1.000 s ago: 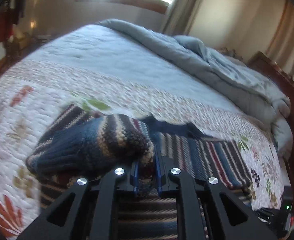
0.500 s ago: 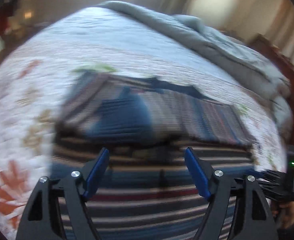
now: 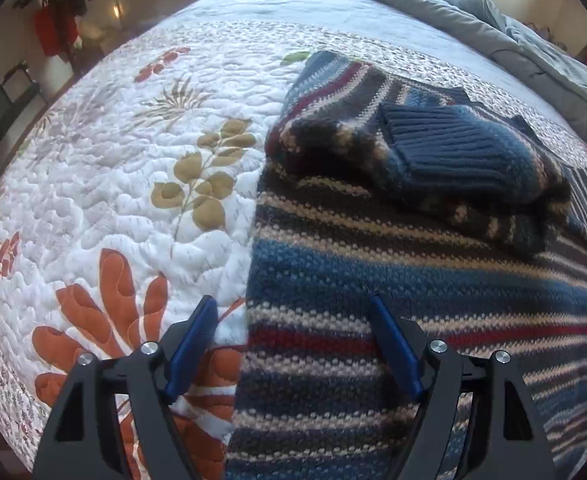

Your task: Fold small clothes

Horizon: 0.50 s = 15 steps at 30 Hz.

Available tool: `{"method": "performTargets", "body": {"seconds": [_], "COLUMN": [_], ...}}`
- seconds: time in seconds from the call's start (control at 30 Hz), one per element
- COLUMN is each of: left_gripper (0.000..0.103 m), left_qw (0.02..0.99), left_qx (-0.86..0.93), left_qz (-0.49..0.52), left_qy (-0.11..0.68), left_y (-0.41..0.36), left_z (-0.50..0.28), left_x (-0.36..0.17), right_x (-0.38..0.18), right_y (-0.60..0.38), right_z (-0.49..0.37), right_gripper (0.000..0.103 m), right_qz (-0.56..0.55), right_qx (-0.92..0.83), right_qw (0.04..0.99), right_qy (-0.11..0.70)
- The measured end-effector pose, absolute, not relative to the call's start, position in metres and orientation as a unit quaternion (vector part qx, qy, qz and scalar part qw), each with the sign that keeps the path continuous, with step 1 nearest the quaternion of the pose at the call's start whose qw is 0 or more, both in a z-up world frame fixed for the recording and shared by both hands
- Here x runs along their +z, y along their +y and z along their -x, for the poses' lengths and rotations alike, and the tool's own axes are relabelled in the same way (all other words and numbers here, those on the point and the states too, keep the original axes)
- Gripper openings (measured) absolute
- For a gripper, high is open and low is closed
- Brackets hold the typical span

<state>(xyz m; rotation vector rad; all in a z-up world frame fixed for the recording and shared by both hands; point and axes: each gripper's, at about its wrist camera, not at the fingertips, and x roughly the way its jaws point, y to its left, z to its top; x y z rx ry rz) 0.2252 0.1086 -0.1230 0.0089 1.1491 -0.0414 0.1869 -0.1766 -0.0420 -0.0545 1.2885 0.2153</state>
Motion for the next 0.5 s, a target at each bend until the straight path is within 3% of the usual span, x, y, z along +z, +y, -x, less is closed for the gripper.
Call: {"method": "performTargets", "body": {"seconds": [0.2, 0.5], "left_gripper": [0.080, 0.084], "left_qw": [0.834, 0.831], "left_qx": [-0.038, 0.026], "left_qz": [0.020, 0.053], "left_qy": [0.550, 0.554], "left_y": [0.126, 0.178], "left_z": [-0.212, -0.225], "left_x": [-0.116, -0.109], "right_x": [-0.022, -0.062], "right_y": [-0.062, -0.003], "right_z": [-0.232, -0.288], "right_gripper": [0.049, 0.055], "right_qz": [0.083, 0.076], "right_qx": [0.211, 0.226], "right_qw": [0.793, 0.779], "right_qy": [0.565, 0.580]}}
